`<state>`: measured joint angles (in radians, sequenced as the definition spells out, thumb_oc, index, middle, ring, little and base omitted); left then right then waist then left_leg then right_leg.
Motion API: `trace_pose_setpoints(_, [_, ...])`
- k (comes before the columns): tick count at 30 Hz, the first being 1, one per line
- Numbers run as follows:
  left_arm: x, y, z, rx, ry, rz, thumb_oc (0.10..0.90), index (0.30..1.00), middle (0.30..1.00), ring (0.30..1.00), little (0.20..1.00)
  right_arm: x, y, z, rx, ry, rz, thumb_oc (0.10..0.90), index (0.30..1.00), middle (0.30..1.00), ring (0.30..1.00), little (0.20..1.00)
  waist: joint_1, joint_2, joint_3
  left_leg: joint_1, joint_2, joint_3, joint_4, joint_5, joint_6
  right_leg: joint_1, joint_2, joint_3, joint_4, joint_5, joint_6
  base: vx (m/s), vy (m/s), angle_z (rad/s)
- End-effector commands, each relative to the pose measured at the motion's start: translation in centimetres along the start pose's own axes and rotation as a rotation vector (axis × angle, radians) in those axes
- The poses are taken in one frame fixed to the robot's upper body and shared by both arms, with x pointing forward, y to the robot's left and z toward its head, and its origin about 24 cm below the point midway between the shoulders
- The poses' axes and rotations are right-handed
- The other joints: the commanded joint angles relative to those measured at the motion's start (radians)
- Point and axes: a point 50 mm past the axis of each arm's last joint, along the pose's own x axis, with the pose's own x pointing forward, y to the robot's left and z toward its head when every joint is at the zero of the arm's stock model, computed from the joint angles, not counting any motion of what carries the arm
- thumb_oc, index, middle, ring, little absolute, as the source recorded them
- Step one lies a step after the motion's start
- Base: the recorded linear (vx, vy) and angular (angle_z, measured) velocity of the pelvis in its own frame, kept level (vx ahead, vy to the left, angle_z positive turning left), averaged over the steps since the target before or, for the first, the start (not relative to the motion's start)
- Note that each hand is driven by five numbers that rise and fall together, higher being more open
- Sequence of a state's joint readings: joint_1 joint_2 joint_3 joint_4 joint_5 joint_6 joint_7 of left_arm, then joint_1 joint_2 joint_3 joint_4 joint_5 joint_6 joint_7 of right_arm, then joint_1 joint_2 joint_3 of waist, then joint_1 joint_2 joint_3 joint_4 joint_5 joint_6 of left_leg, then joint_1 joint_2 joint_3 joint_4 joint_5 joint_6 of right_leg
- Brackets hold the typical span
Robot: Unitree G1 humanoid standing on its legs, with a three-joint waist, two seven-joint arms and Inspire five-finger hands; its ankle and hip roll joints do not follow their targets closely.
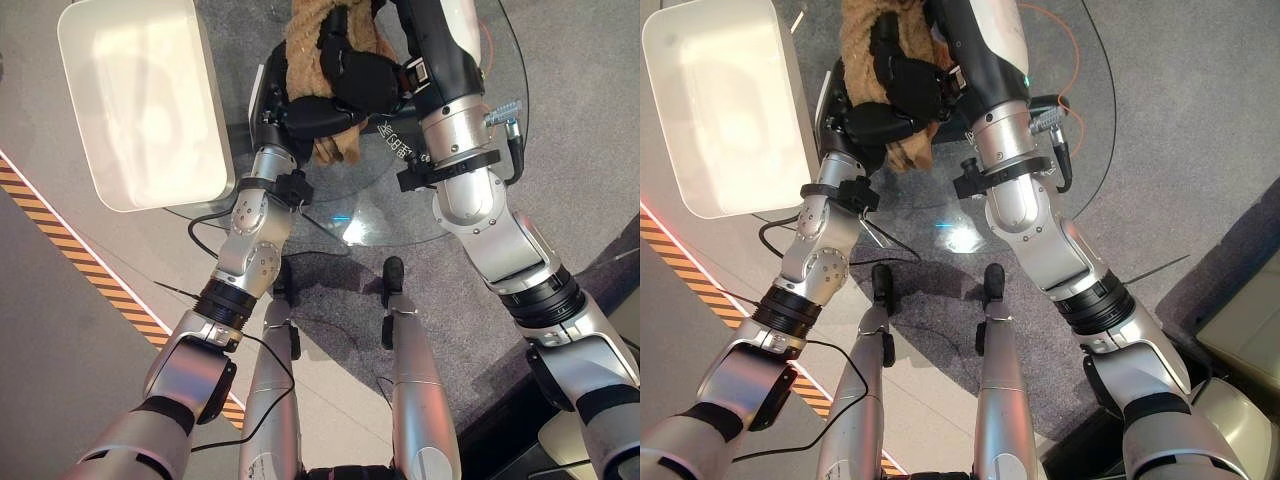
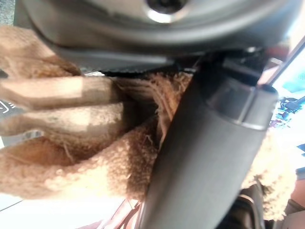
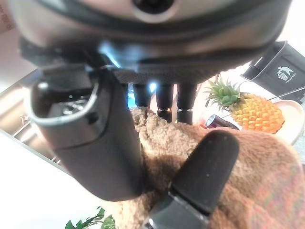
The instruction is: Wipe the table with a cloth and put it in the basket.
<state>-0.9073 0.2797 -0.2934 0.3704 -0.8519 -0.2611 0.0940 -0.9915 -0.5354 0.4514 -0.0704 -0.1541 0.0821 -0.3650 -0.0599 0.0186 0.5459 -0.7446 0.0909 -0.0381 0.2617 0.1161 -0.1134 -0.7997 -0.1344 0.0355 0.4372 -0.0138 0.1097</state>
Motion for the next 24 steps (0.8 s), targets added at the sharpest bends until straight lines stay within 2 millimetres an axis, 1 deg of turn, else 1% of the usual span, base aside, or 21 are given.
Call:
trace_pose_setpoints(1, [1.46,-5.18,3.41,-0.076,-0.164,-0.226,0.100,0.300,0.300,0.300,0.200,3.00,-5.66,11.38,0.162,-0.529,-0.288,0.800,0.900,0.900,0.900,0.900,0.009,-0.034,-0.026,0.036,-0.096,0.051,-0.019,-0.039,0.074,0.082,0.132,-0.078,-0.100,-0.022,-0.079,0.00,0.000,0.00])
trace_pose_setpoints(22, [1.62,-4.95,3.42,-0.080,-0.172,-0.216,0.100,0.300,0.300,0.300,0.200,3.02,-5.71,11.30,0.172,-0.528,-0.296,0.800,0.900,0.900,0.900,0.900,0.004,-0.034,-0.026,0.033,-0.090,0.056,-0.017,-0.039,0.072,0.078,0.132,-0.076,-0.097,-0.023,-0.079,0.00,0.000,0.00])
trace_pose_setpoints(23, [1.64,-4.99,3.45,-0.082,-0.175,-0.217,0.100,0.300,0.300,0.300,0.200,3.04,-5.71,11.37,0.169,-0.531,-0.295,0.800,0.900,0.900,0.900,0.900,0.005,-0.032,-0.026,0.025,-0.090,0.057,-0.019,-0.029,0.072,0.072,0.133,-0.076,-0.101,-0.014,-0.080,0.00,0.000,0.00])
trace_pose_setpoints(24, [1.63,-4.97,3.40,-0.082,-0.175,-0.216,0.100,0.300,0.300,0.300,0.200,3.04,-5.68,11.35,0.169,-0.530,-0.294,0.800,0.900,0.900,0.900,0.900,0.005,-0.033,-0.026,0.028,-0.091,0.057,-0.016,-0.037,0.071,0.075,0.132,-0.076,-0.096,-0.023,-0.080,0.00,0.000,0.00])
